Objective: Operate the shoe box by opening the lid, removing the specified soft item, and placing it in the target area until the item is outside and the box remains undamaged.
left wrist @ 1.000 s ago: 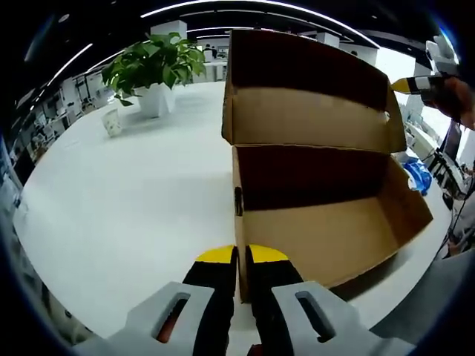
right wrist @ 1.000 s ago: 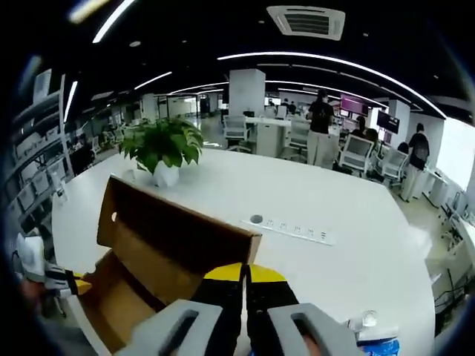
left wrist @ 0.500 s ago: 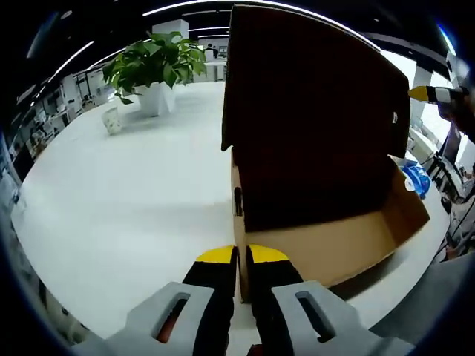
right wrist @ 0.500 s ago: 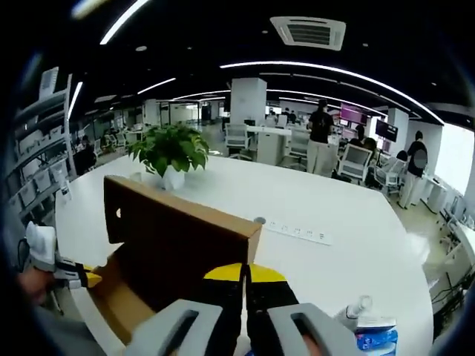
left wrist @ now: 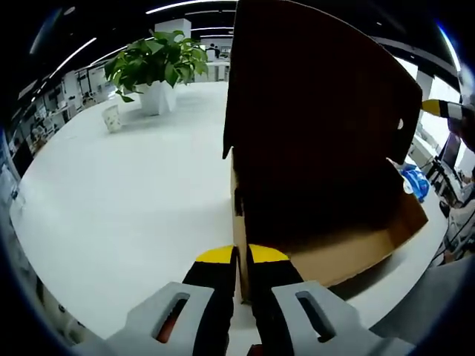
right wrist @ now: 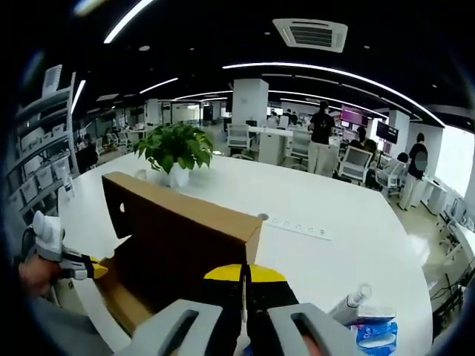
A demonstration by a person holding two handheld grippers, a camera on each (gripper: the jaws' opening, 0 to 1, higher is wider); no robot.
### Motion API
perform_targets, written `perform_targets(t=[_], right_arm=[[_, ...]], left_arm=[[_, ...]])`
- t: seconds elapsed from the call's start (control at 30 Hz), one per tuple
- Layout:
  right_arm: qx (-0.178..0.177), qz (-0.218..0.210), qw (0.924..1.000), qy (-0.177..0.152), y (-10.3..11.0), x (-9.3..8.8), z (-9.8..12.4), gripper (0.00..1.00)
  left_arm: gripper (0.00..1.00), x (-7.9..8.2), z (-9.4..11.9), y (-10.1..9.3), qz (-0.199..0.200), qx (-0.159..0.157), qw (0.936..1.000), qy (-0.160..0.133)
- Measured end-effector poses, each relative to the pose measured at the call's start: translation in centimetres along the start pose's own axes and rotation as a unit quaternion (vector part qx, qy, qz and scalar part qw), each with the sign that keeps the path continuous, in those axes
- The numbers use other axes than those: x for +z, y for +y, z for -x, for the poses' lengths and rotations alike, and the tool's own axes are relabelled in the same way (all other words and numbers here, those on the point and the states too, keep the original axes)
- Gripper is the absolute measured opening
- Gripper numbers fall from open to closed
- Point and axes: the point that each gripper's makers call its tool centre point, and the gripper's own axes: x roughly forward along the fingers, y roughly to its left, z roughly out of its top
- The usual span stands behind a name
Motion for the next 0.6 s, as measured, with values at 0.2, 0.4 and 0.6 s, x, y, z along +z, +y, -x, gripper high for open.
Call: perform_targets(t=[0.2, 0.4, 0.6], right_arm=[[0.005, 0.007, 0.9999, 0.014, 0.7, -1.8, 0.6, 0.00], [0.008, -0.012, 0.9995, 0.030, 1.4, -4.7, 0.5, 0.00], [0.009, -0.012, 0.9995, 0.028, 1.5, -5.3, 0.9, 0.00]], left_arm=[[0.05, 0.1, -0.1, -0.3, 0.006, -0.008, 0.9999, -0.004], [0.07, 0.1, -0.1, -0.4, 0.006, -0.011, 0.9999, -0.005], [0.07, 0.1, -0.2, -0.3, 0.007, -0.012, 0.9999, -0.007]])
